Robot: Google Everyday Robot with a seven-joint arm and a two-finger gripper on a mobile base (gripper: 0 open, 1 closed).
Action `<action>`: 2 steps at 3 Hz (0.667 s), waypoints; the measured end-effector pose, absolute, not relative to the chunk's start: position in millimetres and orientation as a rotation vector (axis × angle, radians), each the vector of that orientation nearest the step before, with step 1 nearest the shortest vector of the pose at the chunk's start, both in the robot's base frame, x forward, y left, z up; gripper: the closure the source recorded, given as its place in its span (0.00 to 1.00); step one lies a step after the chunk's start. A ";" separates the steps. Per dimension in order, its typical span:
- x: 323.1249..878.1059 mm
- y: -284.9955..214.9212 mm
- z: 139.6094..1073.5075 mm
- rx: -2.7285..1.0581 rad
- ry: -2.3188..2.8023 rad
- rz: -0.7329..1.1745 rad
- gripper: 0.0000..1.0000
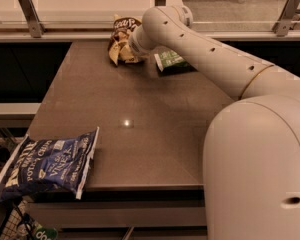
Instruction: Move brown chip bag near blue chip bag
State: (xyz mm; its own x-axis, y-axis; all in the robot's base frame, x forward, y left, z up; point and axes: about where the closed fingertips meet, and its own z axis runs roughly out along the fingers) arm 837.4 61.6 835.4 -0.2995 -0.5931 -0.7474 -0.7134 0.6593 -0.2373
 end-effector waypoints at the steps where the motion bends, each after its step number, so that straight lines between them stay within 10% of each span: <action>1: 837.4 61.6 835.6 -1.015 2.003 0.174 1.00; 2: 837.4 61.7 835.4 -1.015 2.003 0.175 1.00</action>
Offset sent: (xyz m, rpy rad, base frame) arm -0.0161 -0.0321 0.1280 -0.0311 -0.2485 -0.0549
